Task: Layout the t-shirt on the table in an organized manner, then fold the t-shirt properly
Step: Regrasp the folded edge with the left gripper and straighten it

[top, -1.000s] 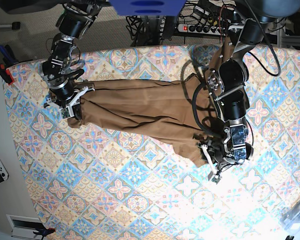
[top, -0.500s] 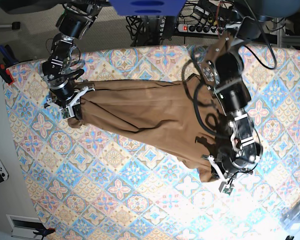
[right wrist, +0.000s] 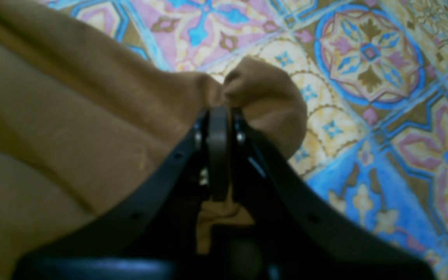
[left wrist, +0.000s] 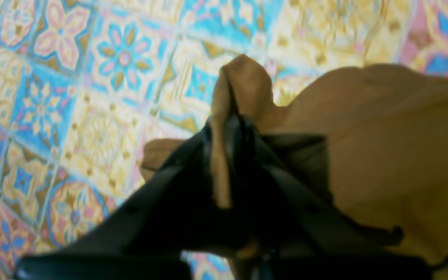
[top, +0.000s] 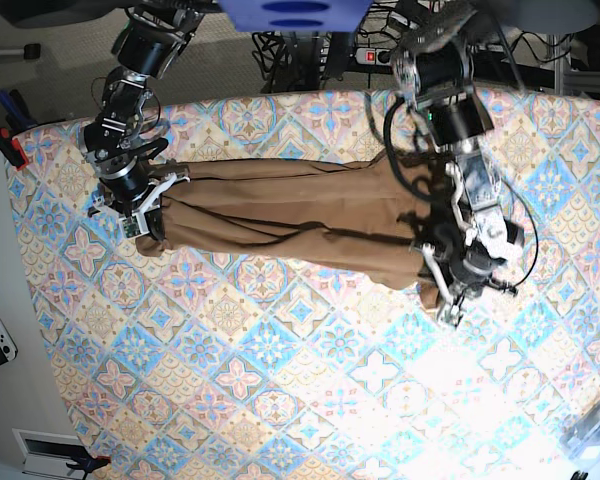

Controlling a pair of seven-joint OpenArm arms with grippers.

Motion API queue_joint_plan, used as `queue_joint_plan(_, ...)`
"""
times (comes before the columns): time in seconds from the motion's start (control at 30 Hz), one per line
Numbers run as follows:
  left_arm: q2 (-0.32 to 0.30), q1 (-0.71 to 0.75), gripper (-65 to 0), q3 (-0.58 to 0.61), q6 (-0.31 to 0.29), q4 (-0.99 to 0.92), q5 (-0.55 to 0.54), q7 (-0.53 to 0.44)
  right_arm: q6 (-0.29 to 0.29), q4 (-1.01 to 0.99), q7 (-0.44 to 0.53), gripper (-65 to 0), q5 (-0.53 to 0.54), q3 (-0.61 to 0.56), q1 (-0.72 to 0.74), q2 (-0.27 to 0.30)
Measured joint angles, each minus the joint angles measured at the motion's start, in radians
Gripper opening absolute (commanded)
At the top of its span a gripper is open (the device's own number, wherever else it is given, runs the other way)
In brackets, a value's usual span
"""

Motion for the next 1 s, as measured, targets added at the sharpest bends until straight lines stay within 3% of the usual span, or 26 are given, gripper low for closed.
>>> queue_joint_plan(0.4,0.013,0.047,-65.0,-0.001,0.003,0.028,-0.001,-0.006,0.0,0.119,-0.002,-65.0,0.0,0.0,-0.004,-0.001)
queue_joint_plan(0.63,0.019,0.142,-65.0,0.002,0.002,0.173,0.0,0.0,0.003,0.169,-0.001,-65.0,0.0,0.002,-0.008,-0.026)
queue_joint_plan(1.0,0.031,0.199,-65.0,0.002,0.003,0.175,0.004,-0.003,0.001,0.225,0.001,-65.0,0.0,0.002,-0.009,-0.028)
